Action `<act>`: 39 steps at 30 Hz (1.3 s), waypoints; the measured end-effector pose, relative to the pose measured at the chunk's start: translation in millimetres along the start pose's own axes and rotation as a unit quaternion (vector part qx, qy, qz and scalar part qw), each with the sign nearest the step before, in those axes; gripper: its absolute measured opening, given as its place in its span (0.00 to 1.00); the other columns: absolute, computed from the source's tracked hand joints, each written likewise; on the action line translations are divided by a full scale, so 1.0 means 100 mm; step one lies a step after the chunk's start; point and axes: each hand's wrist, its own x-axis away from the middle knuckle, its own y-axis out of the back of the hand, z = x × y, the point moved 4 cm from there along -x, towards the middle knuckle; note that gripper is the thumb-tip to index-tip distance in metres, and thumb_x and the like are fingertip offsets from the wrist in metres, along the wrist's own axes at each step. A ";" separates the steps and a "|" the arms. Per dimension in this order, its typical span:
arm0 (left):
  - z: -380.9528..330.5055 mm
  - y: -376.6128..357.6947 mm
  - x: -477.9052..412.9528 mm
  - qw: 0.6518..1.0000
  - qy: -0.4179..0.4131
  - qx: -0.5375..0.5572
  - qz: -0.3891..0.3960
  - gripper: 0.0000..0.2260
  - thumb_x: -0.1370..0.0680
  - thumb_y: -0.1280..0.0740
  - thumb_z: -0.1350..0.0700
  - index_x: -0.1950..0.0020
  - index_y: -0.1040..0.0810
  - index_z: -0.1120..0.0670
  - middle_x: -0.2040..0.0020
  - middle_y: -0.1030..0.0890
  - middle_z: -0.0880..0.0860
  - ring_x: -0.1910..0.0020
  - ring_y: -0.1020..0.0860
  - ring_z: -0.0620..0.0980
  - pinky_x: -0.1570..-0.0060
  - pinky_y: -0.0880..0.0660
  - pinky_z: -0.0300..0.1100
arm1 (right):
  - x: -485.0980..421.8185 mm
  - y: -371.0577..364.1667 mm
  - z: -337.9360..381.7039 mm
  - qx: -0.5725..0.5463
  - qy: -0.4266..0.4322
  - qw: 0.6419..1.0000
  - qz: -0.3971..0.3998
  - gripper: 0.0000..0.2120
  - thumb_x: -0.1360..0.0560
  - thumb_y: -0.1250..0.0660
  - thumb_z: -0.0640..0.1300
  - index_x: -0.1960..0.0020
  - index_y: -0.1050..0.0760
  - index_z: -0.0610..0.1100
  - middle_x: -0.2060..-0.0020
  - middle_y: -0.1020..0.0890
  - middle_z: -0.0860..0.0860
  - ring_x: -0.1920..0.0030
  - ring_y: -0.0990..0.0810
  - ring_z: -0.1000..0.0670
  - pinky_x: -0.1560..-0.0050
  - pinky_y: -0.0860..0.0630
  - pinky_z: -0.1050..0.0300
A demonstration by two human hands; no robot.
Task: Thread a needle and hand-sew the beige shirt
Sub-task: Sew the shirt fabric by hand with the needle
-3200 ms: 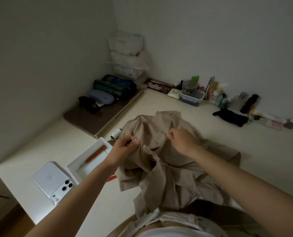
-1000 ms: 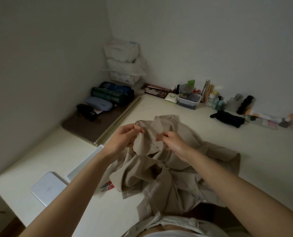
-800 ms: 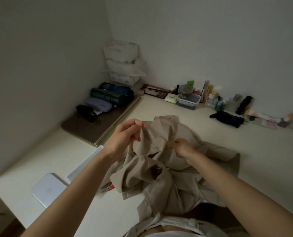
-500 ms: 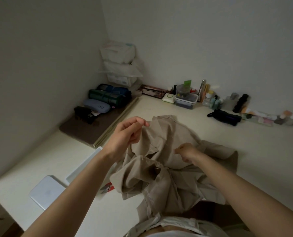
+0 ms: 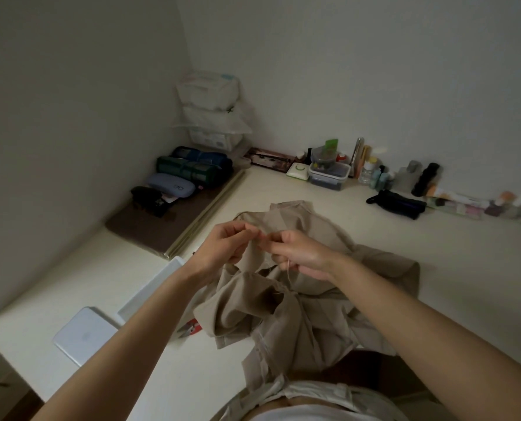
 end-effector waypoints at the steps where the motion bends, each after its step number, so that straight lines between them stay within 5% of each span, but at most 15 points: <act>1: 0.00 0.01 0.01 1.000 -0.002 -0.003 -0.004 0.10 0.19 0.41 0.61 0.55 0.22 0.59 0.73 0.33 0.49 0.76 0.39 0.42 0.76 0.41 0.32 | -0.01 0.03 -0.01 -0.004 0.003 1.000 -0.012 0.05 0.21 0.37 0.43 0.50 0.23 0.44 0.72 0.31 0.55 0.74 0.39 0.58 0.75 0.41 0.66; 11: -0.04 0.03 0.07 0.998 -0.028 0.011 -0.046 0.08 0.20 0.40 0.61 0.54 0.23 0.62 0.71 0.23 0.45 0.72 0.31 0.41 0.69 0.30 0.31 | 0.06 0.45 -0.23 -0.061 -0.059 0.979 -0.184 0.04 0.22 0.37 0.38 0.49 0.25 0.38 0.60 0.23 0.50 0.75 0.37 0.59 0.78 0.41 0.68; 18: 0.05 0.00 0.05 0.999 -0.034 0.023 -0.025 0.05 0.21 0.39 0.65 0.52 0.23 0.64 0.62 0.21 0.52 0.63 0.22 0.42 0.59 0.25 0.32 | 0.07 0.57 -0.40 -0.073 -0.086 0.963 -0.245 0.10 0.23 0.35 0.38 0.43 0.25 0.35 0.67 0.27 0.50 0.74 0.38 0.57 0.79 0.43 0.68; 23: 0.23 0.08 0.01 0.994 0.003 -0.104 -0.026 0.05 0.22 0.35 0.60 0.54 0.19 0.56 0.58 0.19 0.49 0.60 0.23 0.39 0.58 0.28 0.30 | 0.07 0.48 -0.37 0.145 -0.094 0.969 -0.175 0.16 0.23 0.35 0.41 0.36 0.27 0.42 0.55 0.23 0.52 0.65 0.30 0.56 0.70 0.34 0.66; 25: 0.27 0.08 0.00 0.992 0.011 -0.119 -0.040 0.05 0.22 0.34 0.60 0.54 0.18 0.55 0.55 0.19 0.51 0.58 0.23 0.40 0.59 0.28 0.29 | 0.06 0.40 -0.31 0.171 -0.056 0.968 -0.176 0.20 0.24 0.35 0.39 0.33 0.30 0.43 0.57 0.24 0.50 0.66 0.30 0.54 0.69 0.33 0.65; 29: 0.23 0.00 0.01 0.988 -0.017 -0.151 -0.026 0.06 0.23 0.34 0.61 0.55 0.18 0.55 0.58 0.20 0.49 0.64 0.25 0.38 0.62 0.30 0.27 | 0.04 0.17 -0.21 0.085 0.016 0.994 -0.067 0.21 0.23 0.34 0.39 0.32 0.32 0.45 0.69 0.34 0.52 0.73 0.37 0.57 0.73 0.38 0.65; 33: 0.18 -0.05 0.02 0.989 -0.038 -0.138 -0.024 0.09 0.21 0.36 0.61 0.56 0.20 0.51 0.62 0.21 0.42 0.65 0.25 0.35 0.62 0.29 0.28 | 0.06 0.01 -0.17 0.054 0.022 0.998 -0.003 0.07 0.22 0.36 0.43 0.49 0.25 0.39 0.70 0.29 0.50 0.76 0.38 0.59 0.76 0.40 0.67; 39: 0.47 0.05 0.11 0.978 0.114 -0.171 0.025 0.16 0.17 0.50 0.47 0.35 0.29 0.50 0.40 0.27 0.47 0.40 0.29 0.46 0.41 0.34 0.36 | 0.11 0.11 -0.22 0.045 0.026 0.998 -0.033 0.10 0.23 0.35 0.42 0.48 0.25 0.35 0.75 0.30 0.56 0.76 0.38 0.59 0.76 0.41 0.67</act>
